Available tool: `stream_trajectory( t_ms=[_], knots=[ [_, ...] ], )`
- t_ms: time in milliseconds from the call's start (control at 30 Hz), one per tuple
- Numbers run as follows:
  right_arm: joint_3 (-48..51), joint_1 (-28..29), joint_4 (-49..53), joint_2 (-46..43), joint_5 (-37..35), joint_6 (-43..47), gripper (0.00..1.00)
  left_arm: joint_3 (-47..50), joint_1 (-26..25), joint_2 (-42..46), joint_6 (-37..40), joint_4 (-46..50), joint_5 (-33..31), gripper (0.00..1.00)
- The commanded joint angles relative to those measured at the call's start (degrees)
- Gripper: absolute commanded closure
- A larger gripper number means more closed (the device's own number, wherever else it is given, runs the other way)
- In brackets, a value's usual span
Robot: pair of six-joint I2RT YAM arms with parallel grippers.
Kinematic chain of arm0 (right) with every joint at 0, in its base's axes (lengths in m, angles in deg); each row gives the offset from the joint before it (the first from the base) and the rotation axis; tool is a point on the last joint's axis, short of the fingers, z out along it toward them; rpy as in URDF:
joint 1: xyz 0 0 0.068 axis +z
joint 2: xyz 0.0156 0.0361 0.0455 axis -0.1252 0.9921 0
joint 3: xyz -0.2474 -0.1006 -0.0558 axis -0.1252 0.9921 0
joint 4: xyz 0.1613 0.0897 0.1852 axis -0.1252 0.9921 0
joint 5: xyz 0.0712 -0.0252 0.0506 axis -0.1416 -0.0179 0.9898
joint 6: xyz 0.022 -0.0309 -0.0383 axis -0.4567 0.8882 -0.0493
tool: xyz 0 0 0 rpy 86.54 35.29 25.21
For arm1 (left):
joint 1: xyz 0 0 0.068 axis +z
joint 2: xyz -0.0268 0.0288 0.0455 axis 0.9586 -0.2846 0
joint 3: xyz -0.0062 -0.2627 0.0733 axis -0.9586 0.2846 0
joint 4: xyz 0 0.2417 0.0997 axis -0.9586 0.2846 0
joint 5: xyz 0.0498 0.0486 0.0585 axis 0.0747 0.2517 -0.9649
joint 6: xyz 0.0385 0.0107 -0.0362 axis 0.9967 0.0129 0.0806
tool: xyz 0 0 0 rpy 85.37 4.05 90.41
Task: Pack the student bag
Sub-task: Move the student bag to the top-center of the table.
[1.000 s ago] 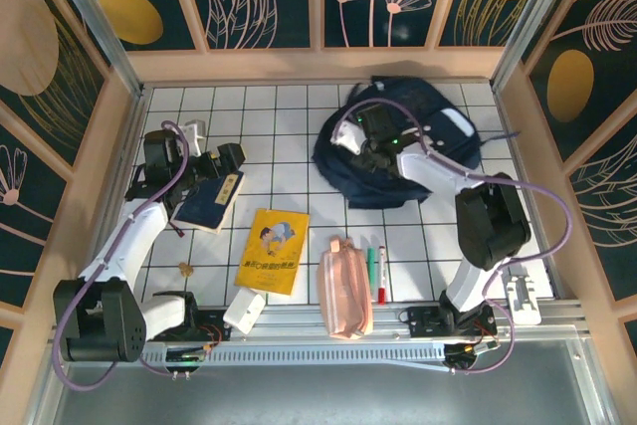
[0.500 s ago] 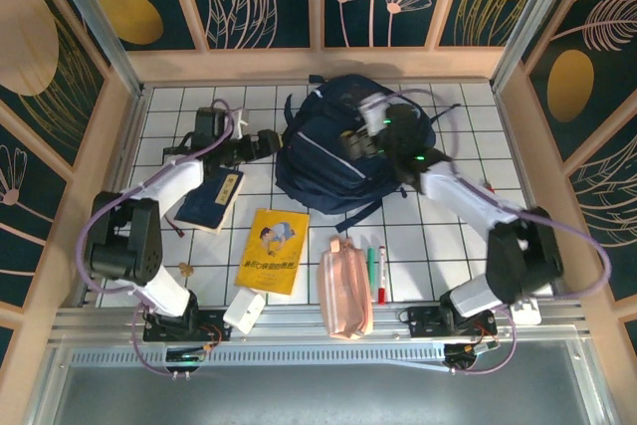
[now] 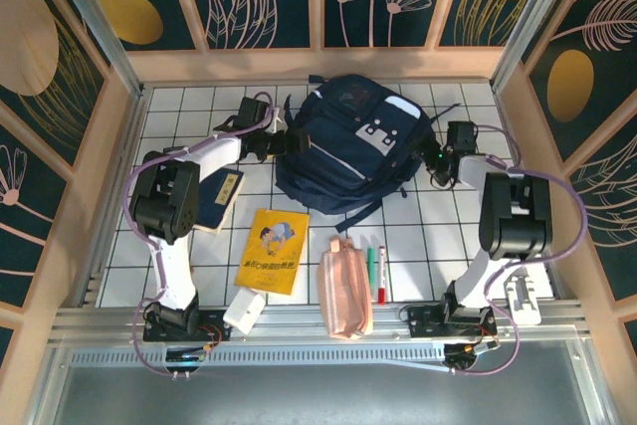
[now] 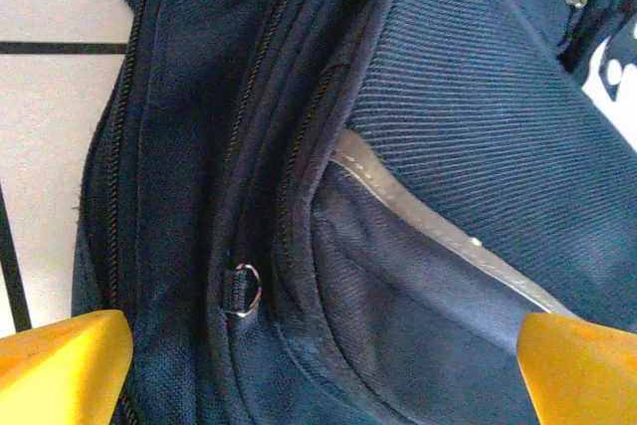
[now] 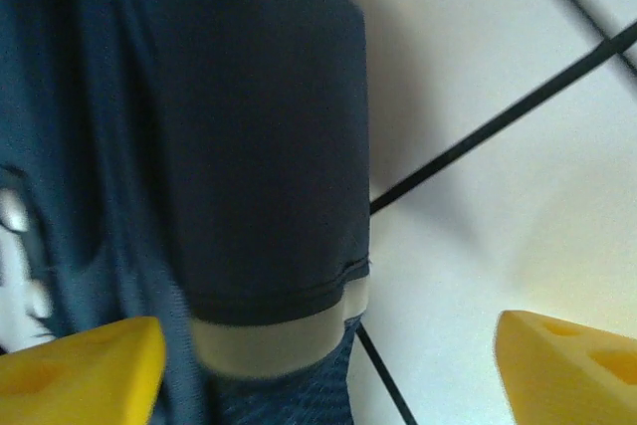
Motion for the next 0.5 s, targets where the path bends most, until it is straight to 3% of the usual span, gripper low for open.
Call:
stream_trajectory(
  t_ms=[0, 33, 100, 233, 267, 300, 367, 467],
  knots=[
    [-2.18, 0.41, -10.71, 4.31, 11.31, -0.25, 0.31, 3.22, -0.36, 0.01, -0.26, 2.46, -0.21, 0.01],
    [-3.67, 0.99, -11.3, 5.62, 12.47, 0.99, 0.37, 4.77, -0.44, 0.63, -0.8, 1.29, 0.61, 0.01],
    [-9.13, 2.6, -9.04, 8.35, 14.0, 6.37, 0.58, 8.97, -0.77, 3.16, -1.92, -0.82, 1.77, 0.01],
    [-20.71, 4.58, -4.44, 13.16, 18.79, 12.05, 0.8, 15.97, -1.24, 9.84, -3.42, -3.44, 2.57, 0.01],
    [-23.51, 4.68, -3.5, 14.56, 20.28, 12.77, 0.79, 16.81, -1.23, 11.06, -3.1, -3.35, 2.66, 0.01],
    [-26.16, 4.77, -2.48, 15.98, 21.21, 13.18, 0.73, 17.15, -1.27, 12.1, -2.44, -2.99, 2.63, 0.01],
    [-30.83, 4.59, 0.06, 18.46, 19.91, 13.88, 0.51, 16.46, -1.37, 13.33, -0.51, -1.15, 1.73, 0.02],
    [-33.11, 3.55, 2.25, 19.55, 16.38, 14.18, 0.45, 13.03, -1.7, 14.99, 3.6, 3.8, -0.24, 0.06]
  ],
)
